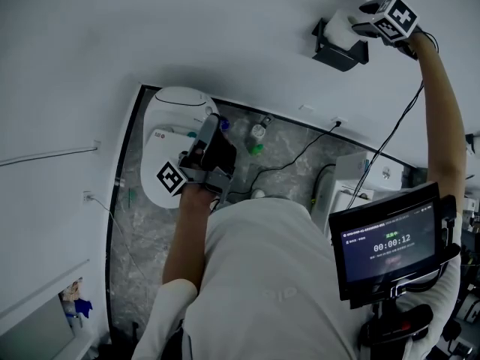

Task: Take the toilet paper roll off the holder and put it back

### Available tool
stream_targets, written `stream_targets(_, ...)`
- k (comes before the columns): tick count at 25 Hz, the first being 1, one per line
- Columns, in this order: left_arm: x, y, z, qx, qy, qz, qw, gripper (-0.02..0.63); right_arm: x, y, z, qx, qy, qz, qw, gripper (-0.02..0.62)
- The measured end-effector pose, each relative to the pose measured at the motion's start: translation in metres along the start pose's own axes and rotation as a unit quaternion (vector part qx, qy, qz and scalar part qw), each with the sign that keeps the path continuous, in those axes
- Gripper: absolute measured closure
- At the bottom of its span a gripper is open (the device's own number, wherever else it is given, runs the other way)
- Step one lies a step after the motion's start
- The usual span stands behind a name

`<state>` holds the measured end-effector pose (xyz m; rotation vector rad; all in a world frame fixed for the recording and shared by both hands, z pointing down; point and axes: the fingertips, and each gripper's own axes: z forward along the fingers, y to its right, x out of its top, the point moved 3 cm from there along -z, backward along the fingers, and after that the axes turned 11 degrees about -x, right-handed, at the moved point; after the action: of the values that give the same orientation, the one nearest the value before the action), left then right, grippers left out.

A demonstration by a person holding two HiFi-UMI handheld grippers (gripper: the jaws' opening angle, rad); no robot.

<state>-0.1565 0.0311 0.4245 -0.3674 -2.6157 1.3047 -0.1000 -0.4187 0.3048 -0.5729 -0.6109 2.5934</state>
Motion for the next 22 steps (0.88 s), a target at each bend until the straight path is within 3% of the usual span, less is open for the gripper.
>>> stream_targets(2,0.0,0.003,0.002,-0.003,-0.003,0.001,1.0,0.6,0.02,-0.001,-0.02,0.006,0.07,0.045,0.997,0.313)
stream_targets(4,0.0,0.006,0.004,-0.007,-0.007,0.003,0.9999,0.6,0.044,-0.006,-0.043,0.021,0.153,0.093,0.984,0.313)
stream_targets(8,-0.002,0.009,0.01,-0.013,-0.015,0.004,0.9998,0.6,0.084,-0.029,-0.087,0.061,0.309,0.169,0.934,0.313)
stream_targets(14,-0.013,0.005,0.016,-0.015,-0.029,0.0,0.9995,0.6,0.098,-0.07,-0.128,0.126,0.463,0.302,0.824,0.314)
stream_targets(22,-0.033,-0.006,0.02,-0.009,-0.046,-0.008,0.9989,0.6,0.057,-0.125,-0.124,0.185,0.564,0.454,0.665,0.314)
